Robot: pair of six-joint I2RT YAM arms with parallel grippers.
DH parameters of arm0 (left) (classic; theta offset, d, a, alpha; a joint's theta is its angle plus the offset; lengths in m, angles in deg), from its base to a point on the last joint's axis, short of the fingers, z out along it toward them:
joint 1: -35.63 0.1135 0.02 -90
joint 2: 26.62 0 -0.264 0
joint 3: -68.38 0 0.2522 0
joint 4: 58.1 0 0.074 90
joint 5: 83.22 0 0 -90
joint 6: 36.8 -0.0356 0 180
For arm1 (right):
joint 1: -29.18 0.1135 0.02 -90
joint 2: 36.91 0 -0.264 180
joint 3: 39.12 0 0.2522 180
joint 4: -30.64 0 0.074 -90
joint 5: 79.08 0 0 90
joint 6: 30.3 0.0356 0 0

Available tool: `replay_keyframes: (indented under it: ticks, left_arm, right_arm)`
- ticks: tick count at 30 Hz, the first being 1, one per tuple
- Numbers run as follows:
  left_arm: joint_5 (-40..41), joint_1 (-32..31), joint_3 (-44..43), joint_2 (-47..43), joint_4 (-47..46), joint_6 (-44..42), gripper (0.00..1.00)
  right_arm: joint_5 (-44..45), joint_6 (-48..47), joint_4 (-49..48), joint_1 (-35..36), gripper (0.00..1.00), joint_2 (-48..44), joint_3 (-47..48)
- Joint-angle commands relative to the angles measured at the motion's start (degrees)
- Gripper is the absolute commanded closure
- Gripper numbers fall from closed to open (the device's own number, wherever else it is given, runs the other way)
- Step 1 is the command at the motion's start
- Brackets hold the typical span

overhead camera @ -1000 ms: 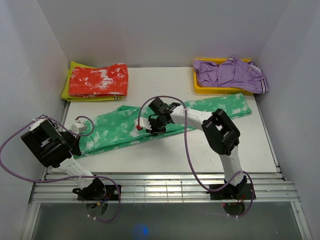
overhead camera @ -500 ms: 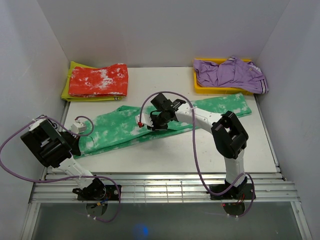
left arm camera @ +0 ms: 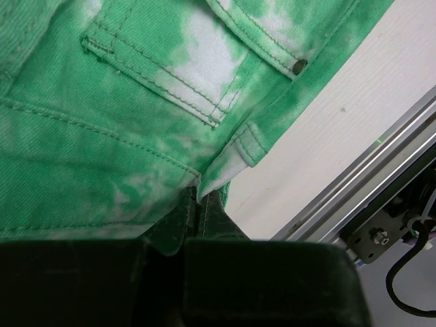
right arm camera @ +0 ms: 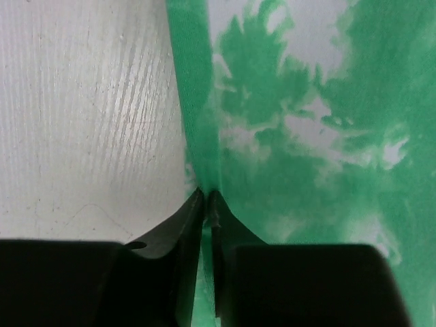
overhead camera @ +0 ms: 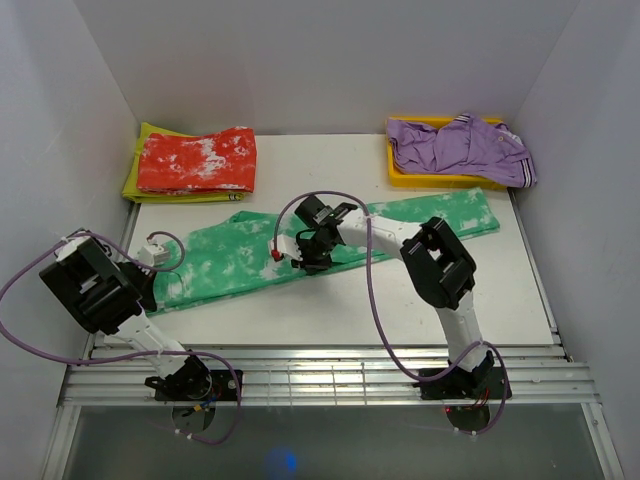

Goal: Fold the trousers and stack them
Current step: Fold the trousers

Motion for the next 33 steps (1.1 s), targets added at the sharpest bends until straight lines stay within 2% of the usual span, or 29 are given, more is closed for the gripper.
replay_keyframes:
  ticks: [1,2,4,6,7,9,10,14,18,19,20,21,24,25,27,28,31,33]
  left_arm:
    - [6.2,1.73,-1.61,0.1,-7.52,-1.68,1.0]
    - [6.38,2.0,-1.52,0.19,-7.78,-1.85,1.0]
    - [6.82,2.09,-1.43,0.19,-8.22,-2.29,0.93]
    - [6.12,2.35,-2.13,-0.08,-8.14,-2.56,0.85]
    - [5.5,2.35,-2.66,-0.34,-7.96,-2.91,0.77]
    - [2.27,2.79,-4.41,-1.83,-5.77,-5.53,0.61]
    - [0.85,2.88,-5.03,-2.71,-4.81,-6.85,0.37]
    - [-6.79,2.79,-9.07,-7.28,1.07,-11.95,0.22]
    - [-12.34,2.53,-14.08,-10.44,7.06,-12.58,0.2]
    - [-12.87,2.53,-15.05,-10.62,8.02,-12.23,0.2]
    - [-14.0,2.35,-15.23,-11.06,8.3,-11.44,0.2]
    - [-14.62,2.35,-15.23,-11.76,8.12,-9.0,0.2]
    - [-16.56,2.09,-13.39,-12.29,2.43,-1.01,0.2]
    - [-16.74,1.83,-12.52,-12.12,0.76,5.2,0.2]
    - [-15.96,0.07,-9.01,-11.94,-3.55,10.69,0.2]
    - [-15.08,-0.98,-7.43,-12.29,-5.39,16.54,0.2]
    - [-8.76,-5.28,-0.31,-12.82,-14.01,24.23,0.22]
    - [-5.77,-6.79,3.73,-12.21,-19.11,28.72,0.24]
  right_arm:
    - [1.29,1.5,5.29,-0.42,0.81,4.73,2.8]
    - [0.94,1.24,6.34,-0.42,0.76,4.56,3.06]
    - [-1.25,0.8,7.92,-0.41,0.66,3.16,3.86]
    - [-3.27,1.15,9.16,-0.59,0.61,0.96,3.6]
    - [-4.24,1.67,9.51,-0.85,0.52,-1.4,3.51]
    - [-7.31,3.77,11.95,-1.73,0.43,-3.61,4.29]
    - [-8.29,4.48,13.02,-2.95,0.33,-5.53,5.69]
    - [-11.63,11.16,16.71,-9.89,0.3,-8.8,9.48]
    - [-9.28,14.42,19.7,-19.73,0.4,-8.72,11.15]
    - [-8.39,15.55,20.32,-23.75,0.47,-8.11,11.15]
    - [-7.51,16.44,20.58,-25.88,0.5,-7.58,11.68]
    - [-6.11,17.66,20.93,-30.25,0.53,-7.23,12.2]
    - [-2.61,23.02,21.64,-36.61,0.58,-6.43,13.79]
    - [-1.54,24.34,21.38,-40.37,0.59,-7.04,13.7]
    - [3.27,27.86,18.4,-45.38,0.55,-8.27,12.39]
    - [4.35,28.83,17.61,-46.98,0.54,-9.5,12.12]
    - [5.15,31.56,15.84,-54.89,0.49,-9.86,12.56]
    - [3.5,32.17,15.75,-58.58,0.5,-8.9,13.87]
